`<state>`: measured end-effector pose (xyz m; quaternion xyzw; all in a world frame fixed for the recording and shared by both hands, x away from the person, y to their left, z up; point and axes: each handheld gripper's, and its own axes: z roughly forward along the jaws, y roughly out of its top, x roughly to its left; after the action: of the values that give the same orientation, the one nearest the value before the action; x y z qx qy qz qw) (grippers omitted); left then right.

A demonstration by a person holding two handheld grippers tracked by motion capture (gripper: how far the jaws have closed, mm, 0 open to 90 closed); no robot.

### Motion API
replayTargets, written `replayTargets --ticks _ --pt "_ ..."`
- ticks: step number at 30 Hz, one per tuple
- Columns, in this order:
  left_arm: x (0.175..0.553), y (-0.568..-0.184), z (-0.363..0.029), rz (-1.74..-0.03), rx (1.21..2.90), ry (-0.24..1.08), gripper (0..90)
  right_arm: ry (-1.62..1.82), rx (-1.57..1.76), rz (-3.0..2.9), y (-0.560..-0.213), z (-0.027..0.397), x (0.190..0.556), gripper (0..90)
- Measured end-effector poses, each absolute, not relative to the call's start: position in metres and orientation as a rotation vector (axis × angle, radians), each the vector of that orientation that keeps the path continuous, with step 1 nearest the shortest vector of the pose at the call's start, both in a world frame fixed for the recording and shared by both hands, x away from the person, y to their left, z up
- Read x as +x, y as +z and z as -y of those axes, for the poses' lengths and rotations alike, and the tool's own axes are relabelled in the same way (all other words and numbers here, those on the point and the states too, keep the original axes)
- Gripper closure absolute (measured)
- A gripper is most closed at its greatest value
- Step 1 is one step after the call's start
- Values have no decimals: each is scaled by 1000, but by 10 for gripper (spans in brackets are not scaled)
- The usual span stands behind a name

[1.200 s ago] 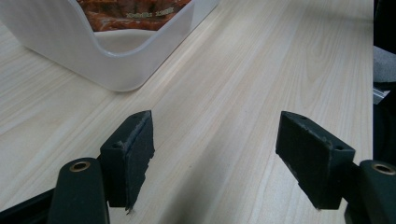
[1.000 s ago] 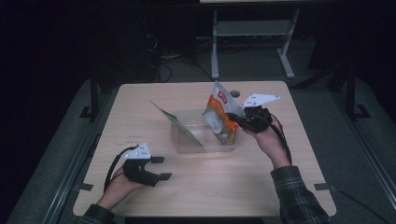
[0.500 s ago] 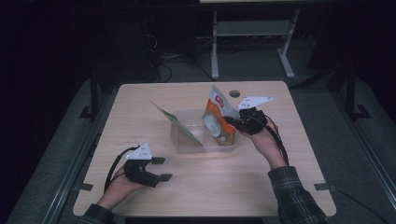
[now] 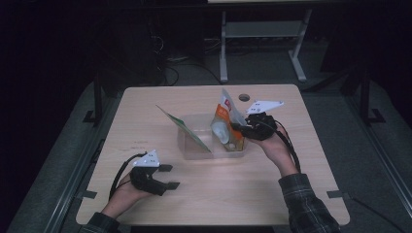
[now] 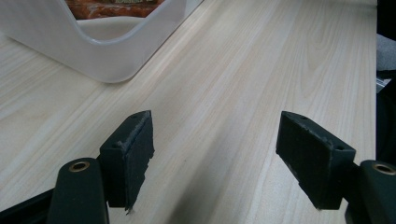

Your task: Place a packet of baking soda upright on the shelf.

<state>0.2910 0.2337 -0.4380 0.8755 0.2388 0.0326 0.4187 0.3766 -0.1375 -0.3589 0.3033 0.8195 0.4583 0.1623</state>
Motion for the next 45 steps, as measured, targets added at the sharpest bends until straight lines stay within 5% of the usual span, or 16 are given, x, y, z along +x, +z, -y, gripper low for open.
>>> replayTargets --ticks 13,45 --pt "291 -438 -234 -598 2195 78 262 1306 935 -2274 -361 137 378 267" --pt "289 -437 -234 -582 2196 97 259 1378 951 -2237 -374 188 335 204"
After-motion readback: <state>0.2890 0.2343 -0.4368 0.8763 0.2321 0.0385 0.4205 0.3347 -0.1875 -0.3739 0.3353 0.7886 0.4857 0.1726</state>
